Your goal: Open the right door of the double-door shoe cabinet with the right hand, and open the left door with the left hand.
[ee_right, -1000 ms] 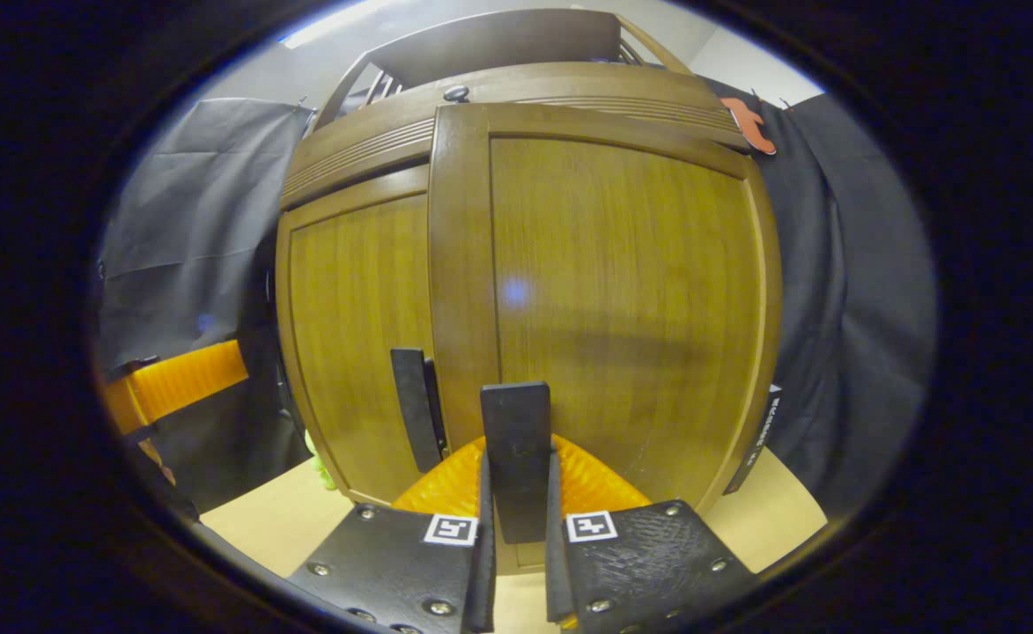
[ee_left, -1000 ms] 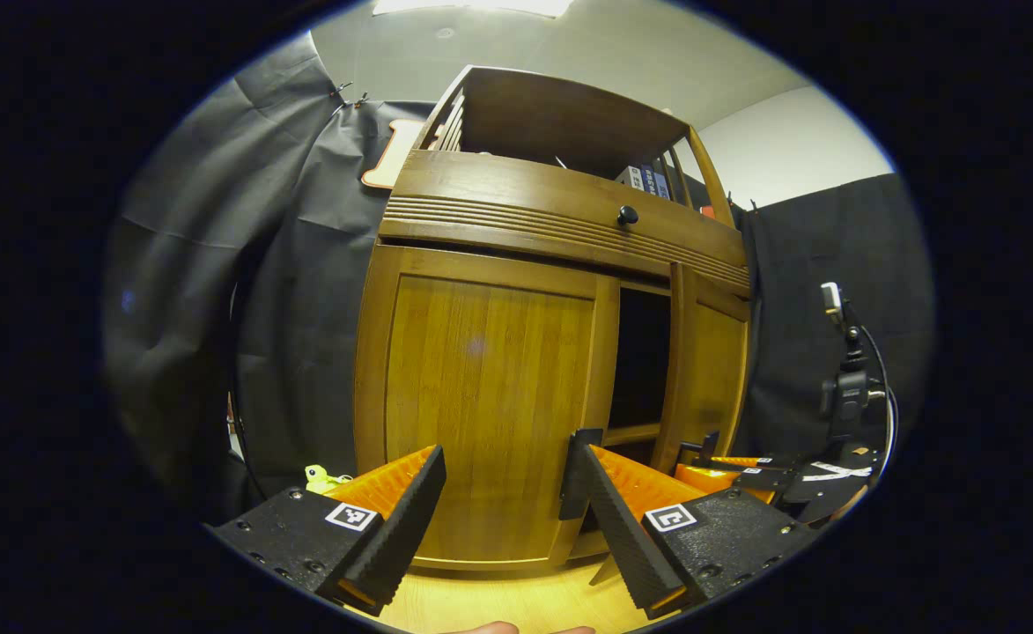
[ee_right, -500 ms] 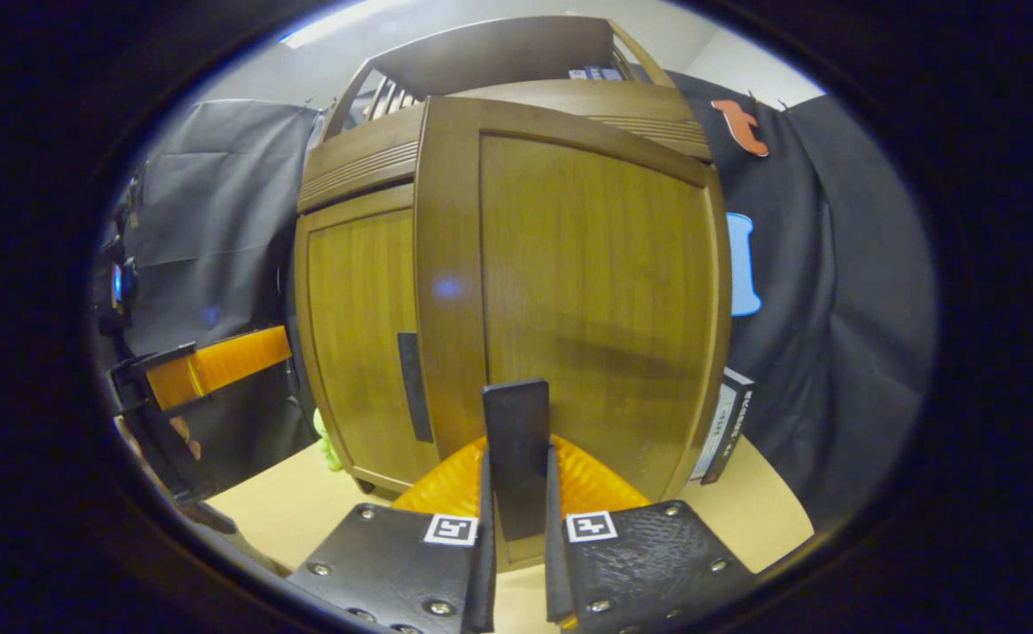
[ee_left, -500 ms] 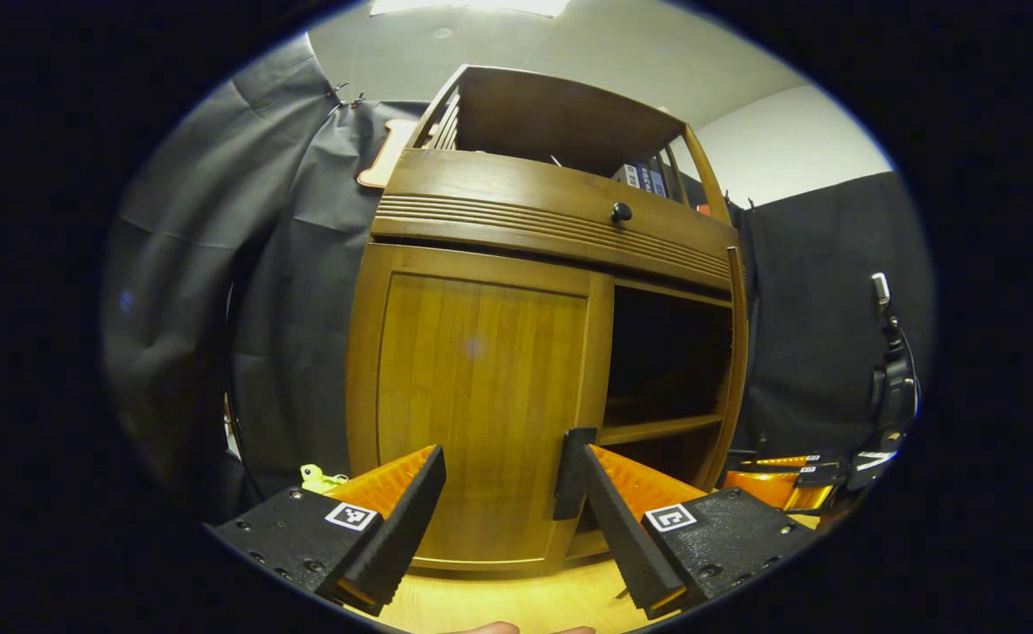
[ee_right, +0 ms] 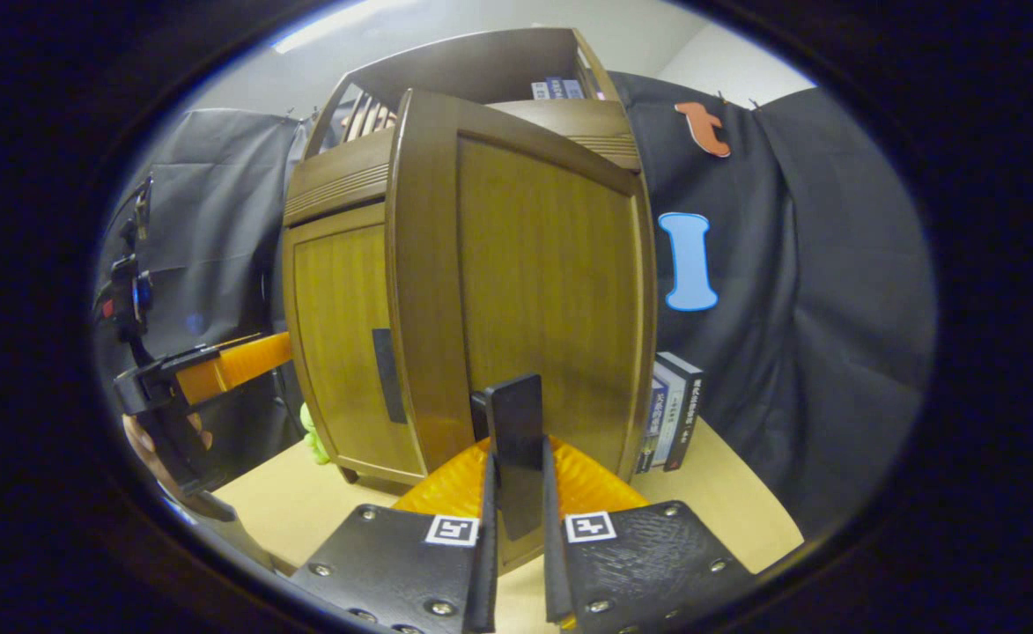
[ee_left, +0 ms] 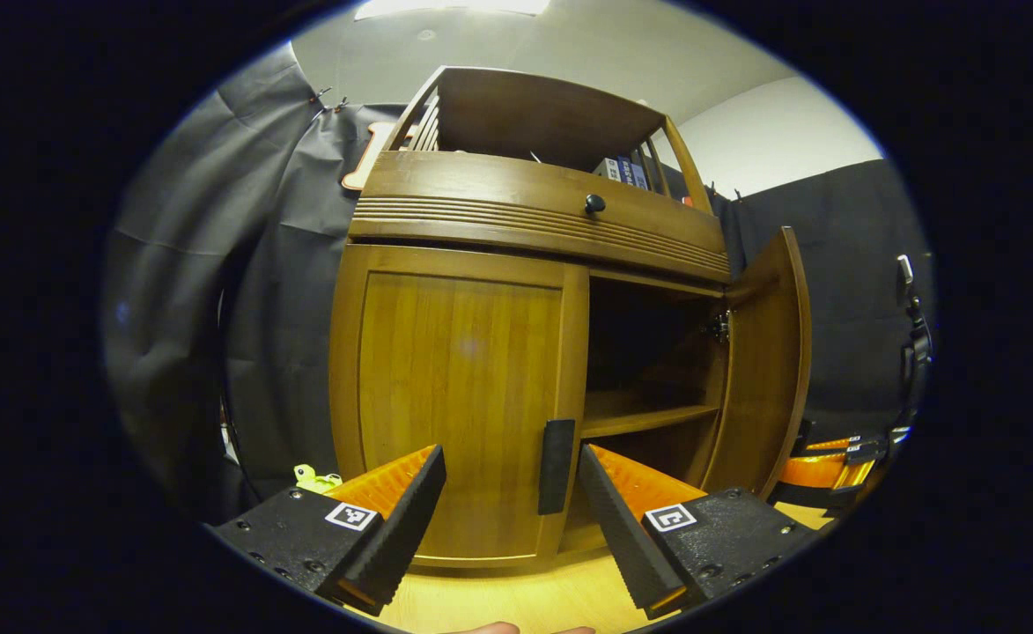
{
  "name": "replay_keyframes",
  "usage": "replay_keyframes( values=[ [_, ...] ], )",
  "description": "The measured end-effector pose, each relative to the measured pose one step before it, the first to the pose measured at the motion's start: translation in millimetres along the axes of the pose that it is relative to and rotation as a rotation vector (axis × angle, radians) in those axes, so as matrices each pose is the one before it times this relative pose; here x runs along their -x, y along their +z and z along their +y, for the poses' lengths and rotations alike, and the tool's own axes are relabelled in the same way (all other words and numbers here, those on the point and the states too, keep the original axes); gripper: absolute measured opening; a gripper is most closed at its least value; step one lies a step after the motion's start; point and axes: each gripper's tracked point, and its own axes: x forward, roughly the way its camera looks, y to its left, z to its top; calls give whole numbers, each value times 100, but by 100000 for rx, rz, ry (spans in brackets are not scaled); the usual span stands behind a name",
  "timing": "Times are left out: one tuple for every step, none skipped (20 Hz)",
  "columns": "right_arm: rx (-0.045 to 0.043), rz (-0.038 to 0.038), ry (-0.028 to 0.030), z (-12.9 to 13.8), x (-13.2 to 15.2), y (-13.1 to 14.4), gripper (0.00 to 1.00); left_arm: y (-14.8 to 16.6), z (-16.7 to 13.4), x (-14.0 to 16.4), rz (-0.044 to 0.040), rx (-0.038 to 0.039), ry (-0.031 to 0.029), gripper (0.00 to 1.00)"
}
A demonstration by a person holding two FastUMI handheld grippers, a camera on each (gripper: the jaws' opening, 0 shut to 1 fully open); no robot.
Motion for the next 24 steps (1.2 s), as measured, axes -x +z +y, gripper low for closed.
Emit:
replay_keyframes(
  values=[
    [-193,141,-944,-190,112,-11,22,-83,-155,-23,-77,-133,-154,90],
    [56,63,-754,-255,93,13,22,37,-107,11,-114,-57,-19,91],
    [-17,159,-664,-258,60,-46,22,-56,-127,-63,48,-43,124,95],
    [-405,267,-706,-171,223,-38,21,-128,10,-14,249,16,243,90],
    [-1247,23,-781,-155,162,25,21,-73,-8,-59,59,64,263,95],
    [-1606,26,-994,-80,79,-42,21,-65,61,-46,67,174,571,90],
    [-687,-104,-1259,-146,77,26,21,-184,-13,-29,66,11,686,90],
    [384,-361,-1927,-298,17,-32,21,-99,-53,-72,276,-203,202,95],
    [813,-471,-2542,-710,-22,123,21,-150,-232,-169,319,-460,-163,95],
    [567,-760,-3293,-840,-83,142,21,-142,-136,-122,415,-719,-244,95],
    [479,-413,-2396,-619,-115,116,21,-214,-102,-83,468,-530,-94,95],
    [543,-737,-1503,-337,8,154,21,-118,-103,-75,420,-248,-260,95],
    [1767,-969,-3230,-895,15,173,21,-111,-127,-25,220,-119,-128,95],
    [1907,-1080,-1726,-641,-251,89,15,-33,-64,-7,12,-206,26,95],
    [782,-564,-1812,-701,83,123,14,-23,51,-80,-140,-150,33,95],
    [351,-192,-1924,-406,-69,-51,14,-57,49,-77,-82,-50,310,95],
    [-687,-58,-1044,-458,-31,59,14,-10,63,-79,67,122,240,95],
    [-2057,320,240,59,-37,-68,14,-65,51,-32,255,257,254,95],
    [-2218,61,630,143,-89,57,14,-141,16,-83,351,82,189,95],
    [-1942,172,995,266,-73,-14,14,-89,-27,-85,344,12,229,95],
    [-1364,-14,1091,89,-40,21,14,-93,16,-128,287,-104,142,95],
    [-561,-194,1311,67,-59,-1,14,-87,1,-119,230,-184,336,95],
    [-273,-426,1436,-37,-110,143,14,-212,68,-65,280,-424,656,95],
    [-190,-43,1566,-112,-60,-48,14,-97,58,-143,149,-489,991,95]
  ],
)
